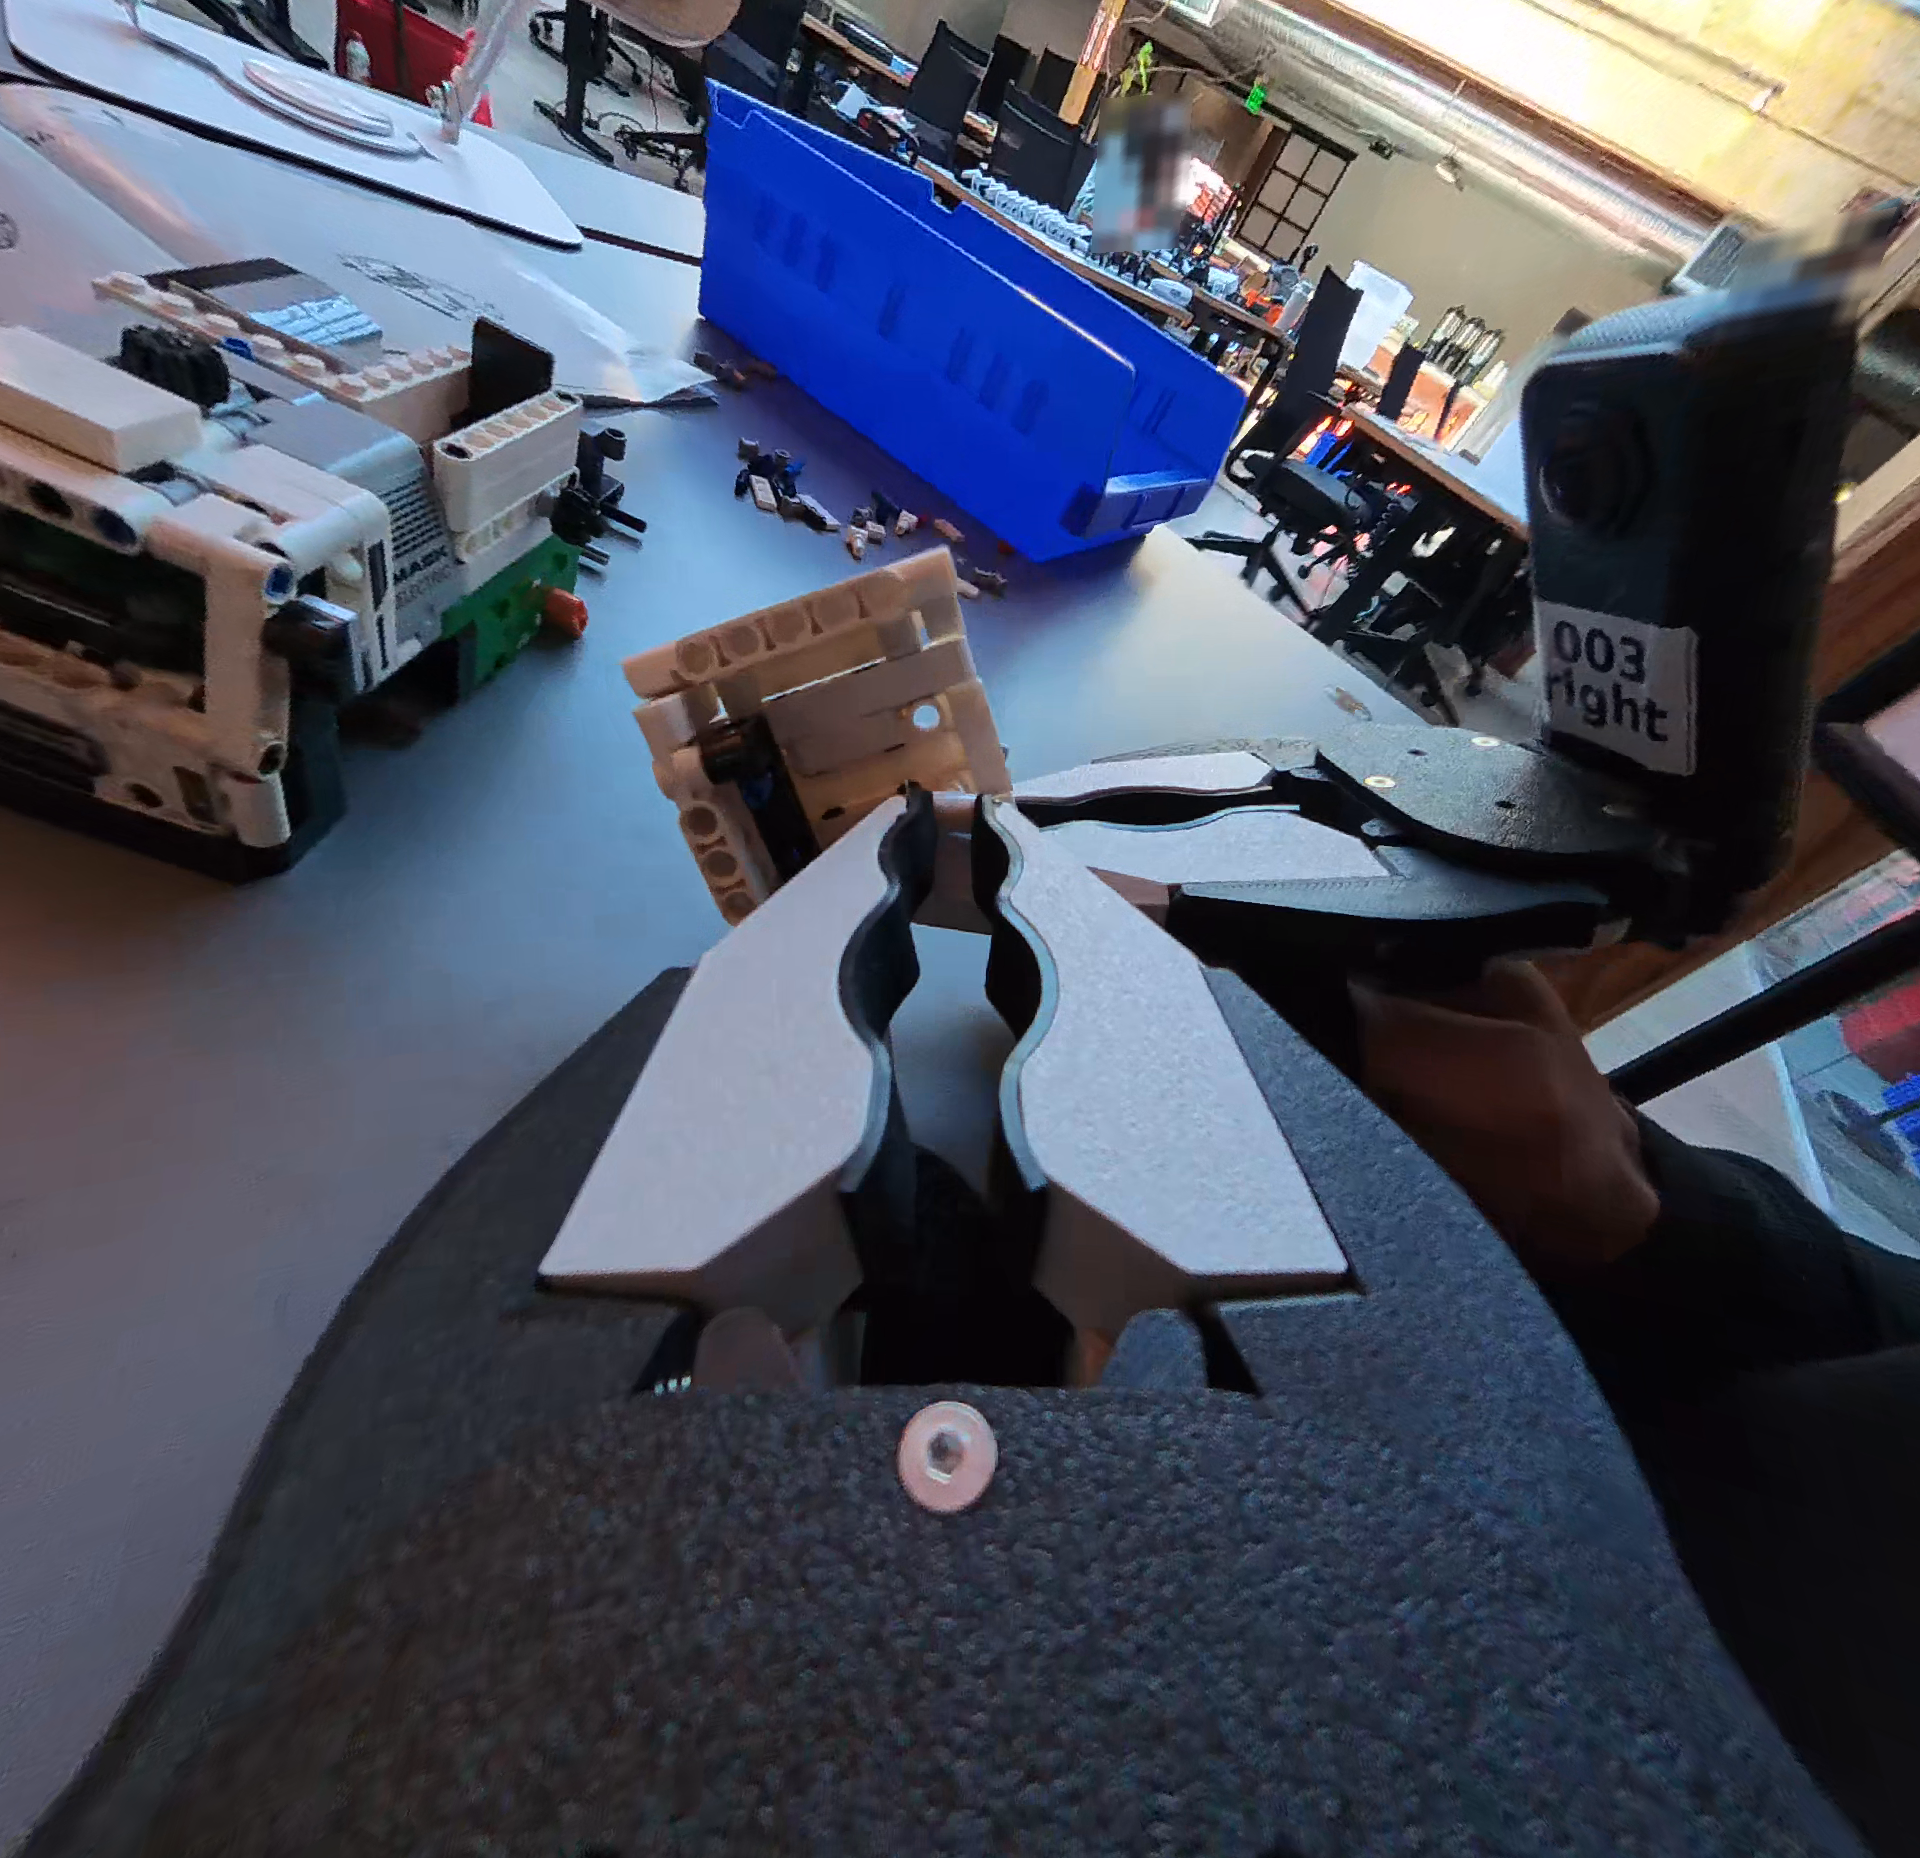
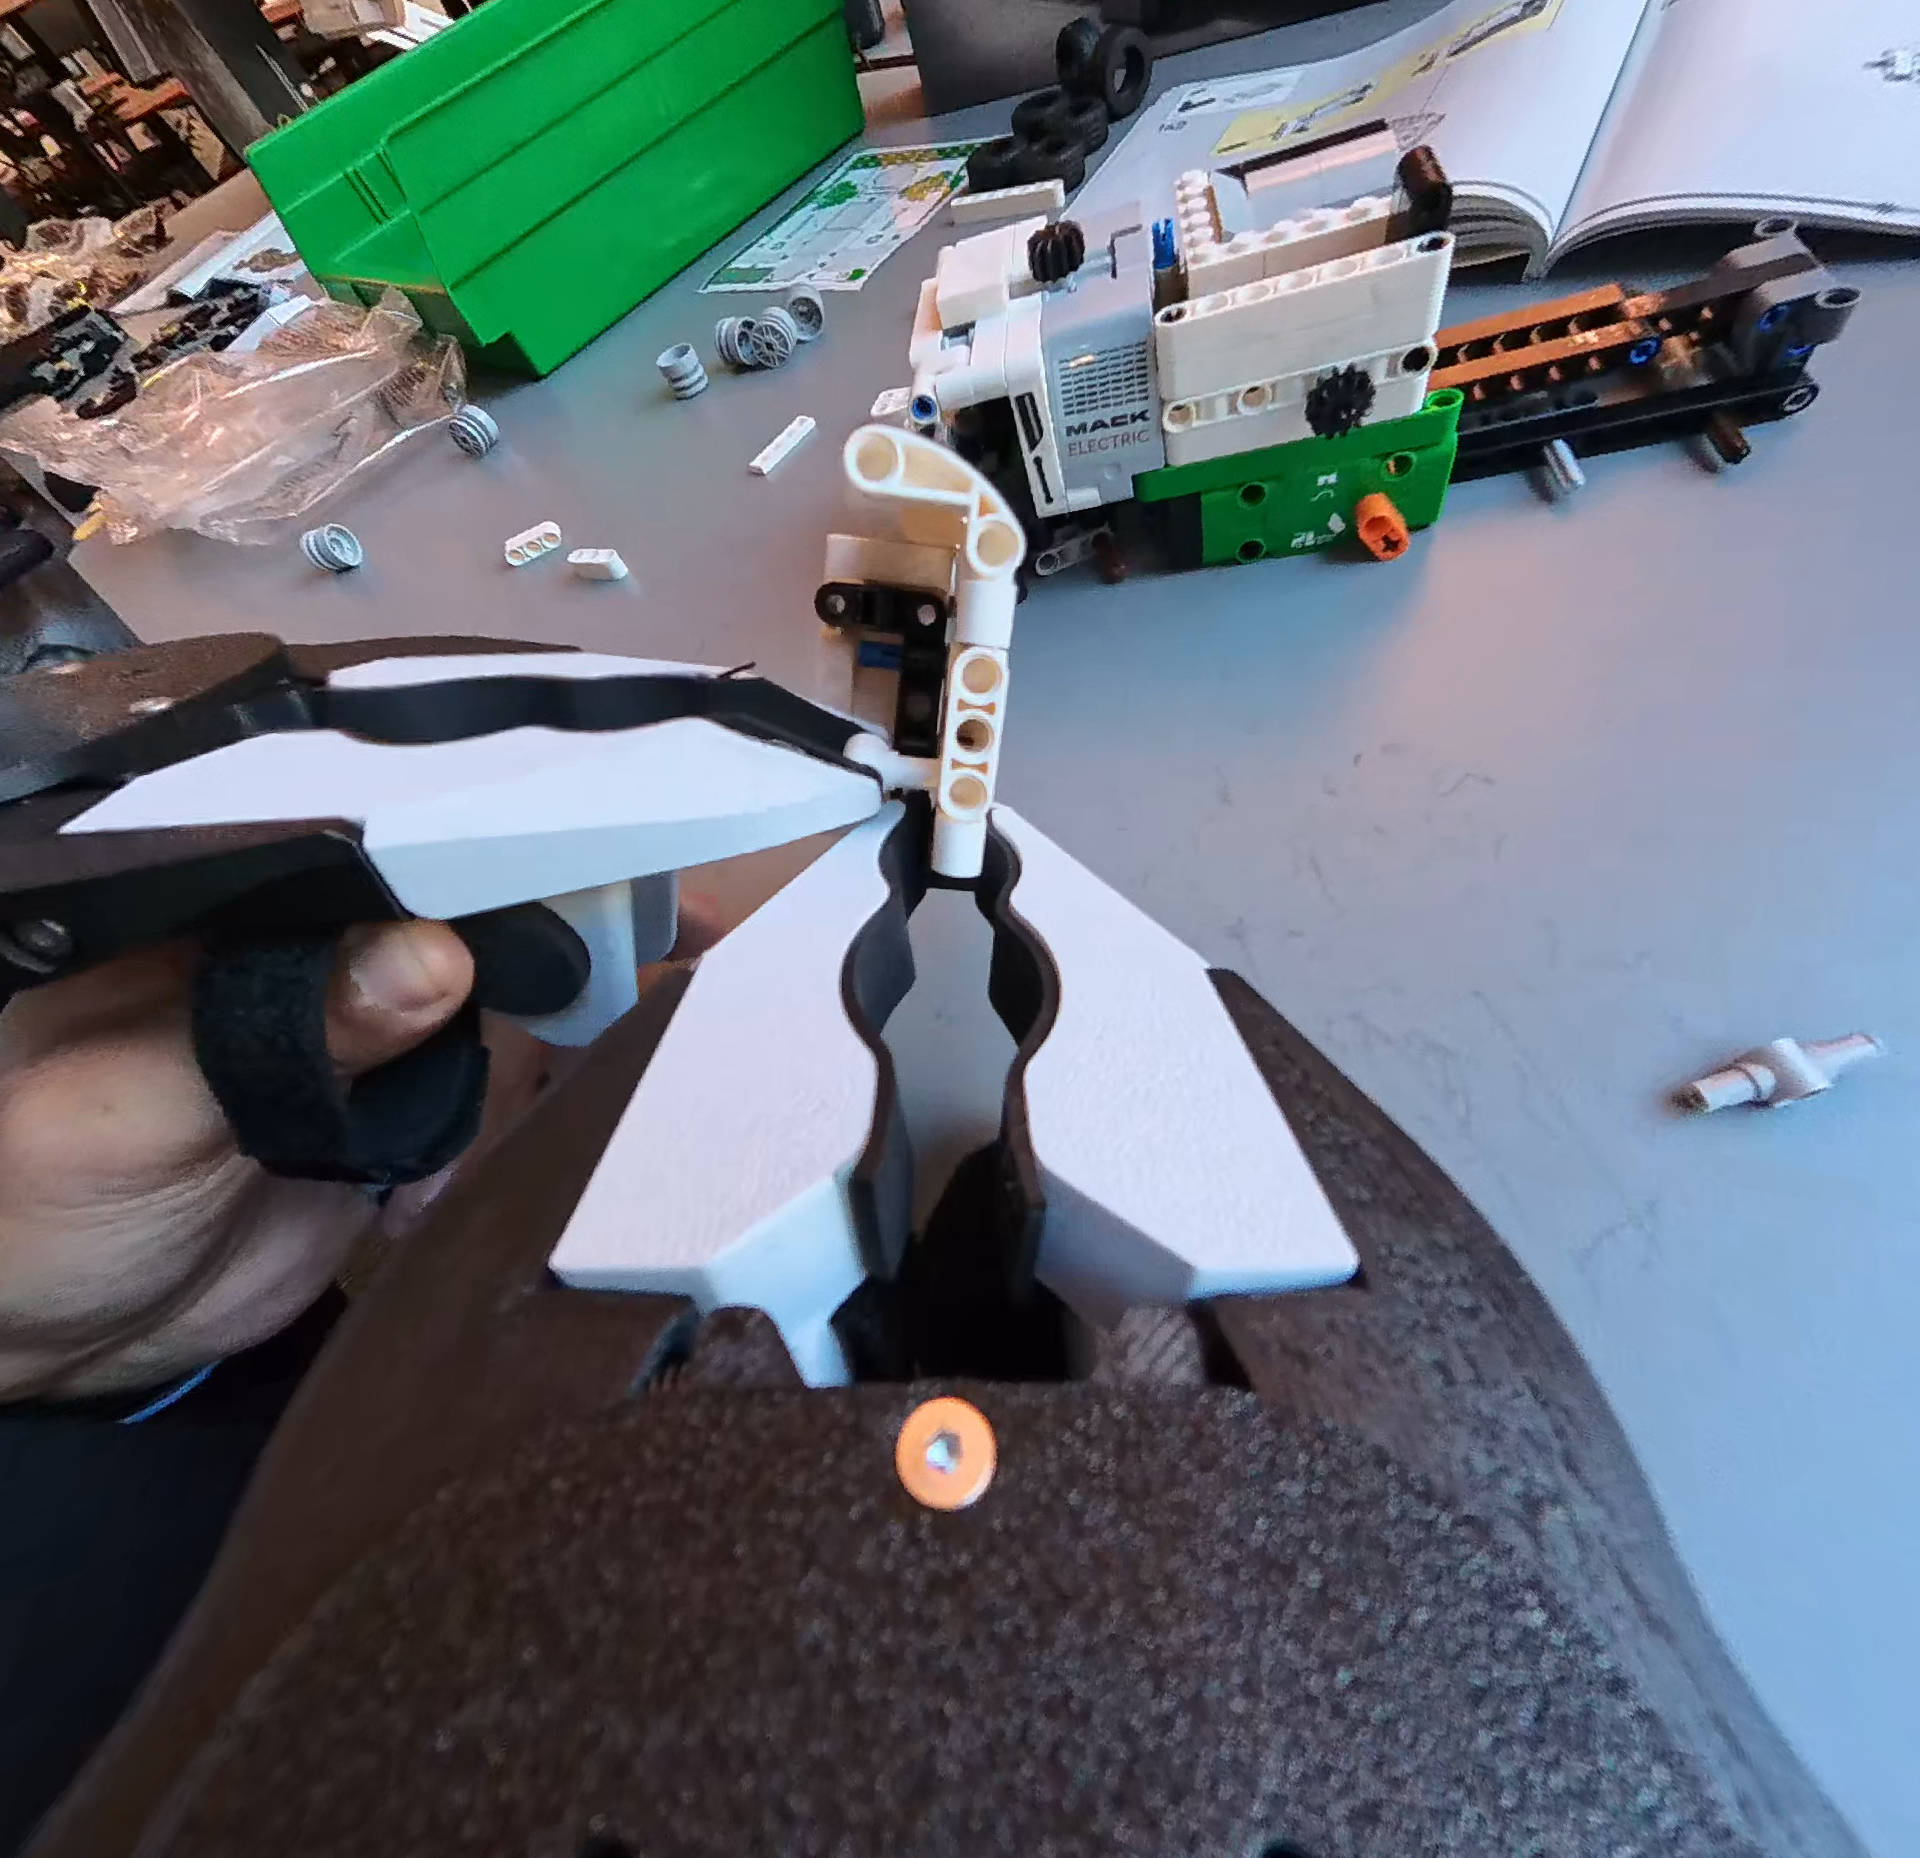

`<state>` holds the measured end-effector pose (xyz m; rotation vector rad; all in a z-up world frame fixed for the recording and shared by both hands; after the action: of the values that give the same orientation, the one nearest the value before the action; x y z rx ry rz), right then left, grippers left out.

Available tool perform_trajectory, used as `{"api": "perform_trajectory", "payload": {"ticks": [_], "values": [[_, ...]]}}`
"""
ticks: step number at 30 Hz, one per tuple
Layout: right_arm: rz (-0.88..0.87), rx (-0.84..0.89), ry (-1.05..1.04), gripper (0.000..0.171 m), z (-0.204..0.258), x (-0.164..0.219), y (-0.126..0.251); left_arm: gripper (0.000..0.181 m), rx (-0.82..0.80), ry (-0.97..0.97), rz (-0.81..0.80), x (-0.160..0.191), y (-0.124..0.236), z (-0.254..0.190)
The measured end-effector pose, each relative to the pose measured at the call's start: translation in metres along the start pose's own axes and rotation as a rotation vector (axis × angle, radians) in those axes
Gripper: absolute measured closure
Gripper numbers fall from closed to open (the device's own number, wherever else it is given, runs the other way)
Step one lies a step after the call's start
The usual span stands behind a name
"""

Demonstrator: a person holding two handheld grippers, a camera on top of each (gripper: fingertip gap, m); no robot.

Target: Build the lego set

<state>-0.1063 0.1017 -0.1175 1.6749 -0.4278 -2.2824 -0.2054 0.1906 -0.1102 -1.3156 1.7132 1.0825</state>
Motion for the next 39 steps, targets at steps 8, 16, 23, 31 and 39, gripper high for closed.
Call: {"api": "perform_trajectory", "payload": {"ticks": [8, 16, 23, 31, 39], "values": [[0.001, -0.012, 0.001, 0.163, 0.000, -0.001, -0.001, 0.176, 0.088, 0.175, -0.024, 0.002, 0.000, 0.009], [0.008, -0.003, 0.008, 0.163, 0.001, 0.000, -0.001, 0.176, -0.021, 0.018, 0.027, 0.000, 0.000, -0.001], [-0.021, 0.037, 0.085, 0.163, 0.003, 0.000, 0.002, 0.175, 0.115, 0.174, 0.141, -0.010, 0.000, 0.009], [-0.031, 0.127, 0.289, 0.163, 0.011, -0.002, 0.001, 0.175, 0.198, 0.301, 0.174, -0.017, 0.003, 0.020], [-0.013, 0.083, 0.172, 0.163, 0.003, -0.001, 0.001, 0.175, 0.051, 0.047, 0.084, -0.009, -0.002, 0.004]]}}
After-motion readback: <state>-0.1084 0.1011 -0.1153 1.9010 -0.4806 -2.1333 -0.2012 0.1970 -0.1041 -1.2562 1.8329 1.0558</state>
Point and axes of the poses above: each gripper's, where its closed fingertips meet, y back along the fingers, x out of its underside, z = x × y across the jaws, the point moved 10 cm from there along y, back along the fingers, and after that the axes turned 2 degrees about -x, right-handed, at the moved point
